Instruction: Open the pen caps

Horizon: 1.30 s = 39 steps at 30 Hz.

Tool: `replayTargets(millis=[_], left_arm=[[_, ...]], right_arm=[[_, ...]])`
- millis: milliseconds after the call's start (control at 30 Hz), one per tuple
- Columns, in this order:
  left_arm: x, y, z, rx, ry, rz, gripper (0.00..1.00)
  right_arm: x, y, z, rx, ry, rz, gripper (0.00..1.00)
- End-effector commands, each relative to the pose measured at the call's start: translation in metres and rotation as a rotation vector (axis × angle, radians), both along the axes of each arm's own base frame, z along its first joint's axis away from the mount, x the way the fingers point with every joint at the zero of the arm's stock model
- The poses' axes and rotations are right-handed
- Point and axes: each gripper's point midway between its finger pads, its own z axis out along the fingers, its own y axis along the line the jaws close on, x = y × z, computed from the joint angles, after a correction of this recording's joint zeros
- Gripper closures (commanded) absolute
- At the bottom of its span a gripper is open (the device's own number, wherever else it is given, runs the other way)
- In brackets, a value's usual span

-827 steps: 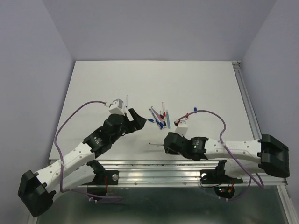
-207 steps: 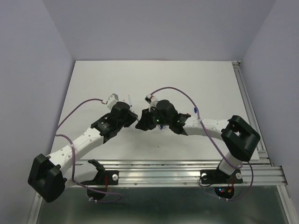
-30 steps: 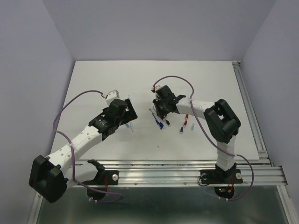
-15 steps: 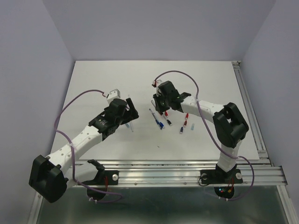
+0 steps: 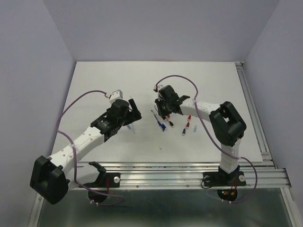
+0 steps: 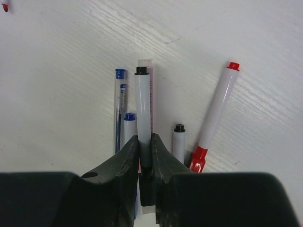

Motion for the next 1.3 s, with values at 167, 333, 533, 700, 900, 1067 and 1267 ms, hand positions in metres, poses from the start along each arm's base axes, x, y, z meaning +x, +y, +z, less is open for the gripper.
replayTargets(millis=[167,333,533,700,900,1067,1267], left_arm=[[0.009,-0.005,0.023,-0.023,-0.061,-0.004,0.01],[0.010,-0.005,0.024,-0.017,-0.065,-0.007,0.01],[0.010,-0.005,0.024,-0.013,-0.064,-0.009,0.01],[0.011,-0.006,0.025,-0.013,-0.066,-0.012,0.01],[0.012,-0.006,0.026,-0.016,-0.069,-0.013,0.01],[0.013,-0.009,0.026,-0.025,-0.071,-0.022,0.01],[0.014,-0.031,0.036,-0.119,-0.107,-0.102,0.01]], right_arm=[[0.011,-0.004,-0.005,-0.016,-0.017,-0.039,0.75],[0.010,-0.003,-0.007,-0.022,-0.010,-0.037,0.75],[0.009,0.000,-0.004,-0.009,-0.001,-0.024,0.75],[0.010,-0.003,-0.007,-0.027,0.000,-0.037,0.82],[0.012,-0.002,0.011,-0.006,-0.027,-0.038,0.84],[0.014,-0.008,0.025,-0.012,-0.060,-0.061,0.84],[-0.009,0.001,0.052,0.112,-0.056,-0.003,0.84]])
